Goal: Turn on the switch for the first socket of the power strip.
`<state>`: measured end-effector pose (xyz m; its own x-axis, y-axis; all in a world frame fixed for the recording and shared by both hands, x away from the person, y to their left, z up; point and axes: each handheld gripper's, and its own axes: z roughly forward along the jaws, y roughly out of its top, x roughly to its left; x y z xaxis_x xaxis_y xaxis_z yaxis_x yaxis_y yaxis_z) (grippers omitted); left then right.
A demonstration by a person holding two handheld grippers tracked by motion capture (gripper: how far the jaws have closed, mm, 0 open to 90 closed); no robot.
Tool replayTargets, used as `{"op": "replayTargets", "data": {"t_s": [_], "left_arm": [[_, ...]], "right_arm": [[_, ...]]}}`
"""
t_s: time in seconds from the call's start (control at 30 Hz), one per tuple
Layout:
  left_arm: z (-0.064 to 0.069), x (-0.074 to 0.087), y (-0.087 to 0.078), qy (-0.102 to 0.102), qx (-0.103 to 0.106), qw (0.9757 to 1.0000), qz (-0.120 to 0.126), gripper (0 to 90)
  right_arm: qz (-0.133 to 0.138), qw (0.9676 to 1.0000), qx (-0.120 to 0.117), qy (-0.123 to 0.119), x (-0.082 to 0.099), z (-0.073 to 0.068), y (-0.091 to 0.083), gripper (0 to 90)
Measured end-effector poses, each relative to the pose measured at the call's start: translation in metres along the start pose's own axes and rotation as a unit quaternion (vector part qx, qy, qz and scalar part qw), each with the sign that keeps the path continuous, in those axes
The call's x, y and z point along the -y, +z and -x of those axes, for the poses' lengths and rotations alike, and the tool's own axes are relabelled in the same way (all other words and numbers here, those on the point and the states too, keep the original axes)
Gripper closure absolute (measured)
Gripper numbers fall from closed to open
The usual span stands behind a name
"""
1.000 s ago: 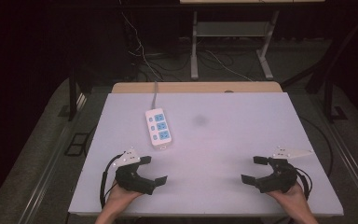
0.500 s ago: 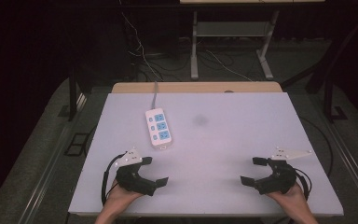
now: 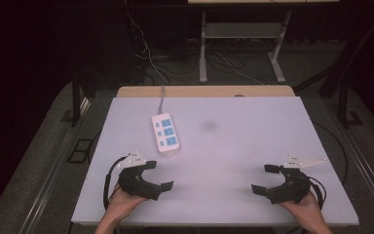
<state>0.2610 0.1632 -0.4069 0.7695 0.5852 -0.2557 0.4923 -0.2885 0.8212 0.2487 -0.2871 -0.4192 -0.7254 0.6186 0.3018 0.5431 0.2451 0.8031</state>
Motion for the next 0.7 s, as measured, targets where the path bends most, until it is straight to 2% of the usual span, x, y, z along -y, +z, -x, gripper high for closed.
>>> {"op": "replayTargets", "data": {"t_s": [0.47, 0.7], "left_arm": [[-0.010, -0.015, -0.002, -0.009, -0.003, 0.9999, -0.013, 0.0], [-0.014, -0.023, -0.003, -0.003, -0.006, 0.9997, -0.024, 0.0]], "right_arm": [[-0.001, 1.0000, -0.001, -0.003, 0.001, -0.001, 0.001, 0.1], [-0.001, 1.0000, 0.000, -0.005, 0.001, -0.001, 0.001, 0.1]]}}
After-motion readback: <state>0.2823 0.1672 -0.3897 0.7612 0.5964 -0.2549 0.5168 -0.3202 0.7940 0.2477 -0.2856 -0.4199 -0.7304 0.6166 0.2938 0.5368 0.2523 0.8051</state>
